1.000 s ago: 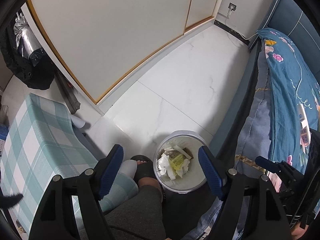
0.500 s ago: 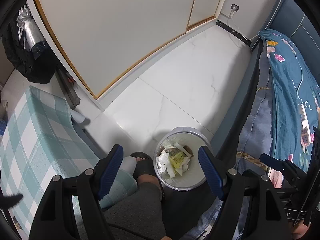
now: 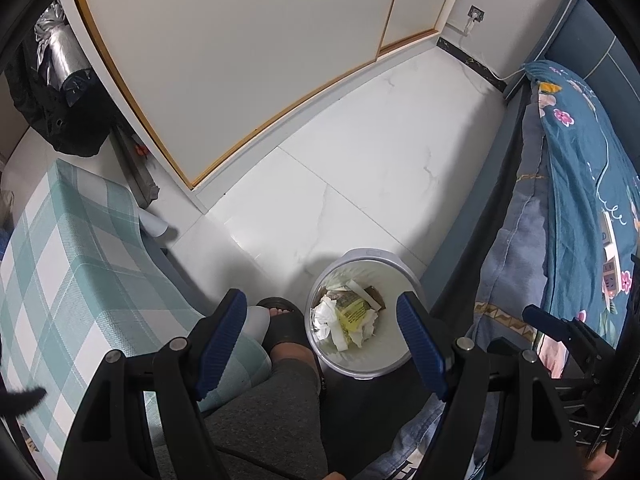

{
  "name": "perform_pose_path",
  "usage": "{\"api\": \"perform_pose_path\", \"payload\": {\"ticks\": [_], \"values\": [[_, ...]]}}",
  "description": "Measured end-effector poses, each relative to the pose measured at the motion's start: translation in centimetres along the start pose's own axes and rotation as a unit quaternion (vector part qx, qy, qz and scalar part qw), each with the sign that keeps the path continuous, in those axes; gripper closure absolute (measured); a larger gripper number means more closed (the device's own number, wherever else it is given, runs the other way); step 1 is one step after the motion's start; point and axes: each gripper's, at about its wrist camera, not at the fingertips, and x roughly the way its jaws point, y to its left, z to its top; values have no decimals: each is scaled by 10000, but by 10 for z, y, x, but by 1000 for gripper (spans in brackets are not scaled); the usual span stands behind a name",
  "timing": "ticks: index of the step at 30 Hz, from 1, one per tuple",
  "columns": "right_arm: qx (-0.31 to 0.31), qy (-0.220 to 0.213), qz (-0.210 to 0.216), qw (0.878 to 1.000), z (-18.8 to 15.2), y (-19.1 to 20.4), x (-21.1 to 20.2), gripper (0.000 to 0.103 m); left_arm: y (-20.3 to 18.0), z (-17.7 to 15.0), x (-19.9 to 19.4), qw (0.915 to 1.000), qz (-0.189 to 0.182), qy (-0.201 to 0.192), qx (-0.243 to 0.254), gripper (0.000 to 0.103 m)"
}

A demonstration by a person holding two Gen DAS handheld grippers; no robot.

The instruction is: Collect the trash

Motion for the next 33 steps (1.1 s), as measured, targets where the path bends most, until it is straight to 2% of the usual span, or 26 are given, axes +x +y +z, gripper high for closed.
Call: {"api": "perform_pose_path", "payload": {"ticks": [3,33], "values": [[5,2,-13,10000,0,0,0,17,0,0,0,10000,71,-33,-20,29],[123,71,52,9999,1,-3,6,17,3,0,1,9999,-57,2,-119,29]]}}
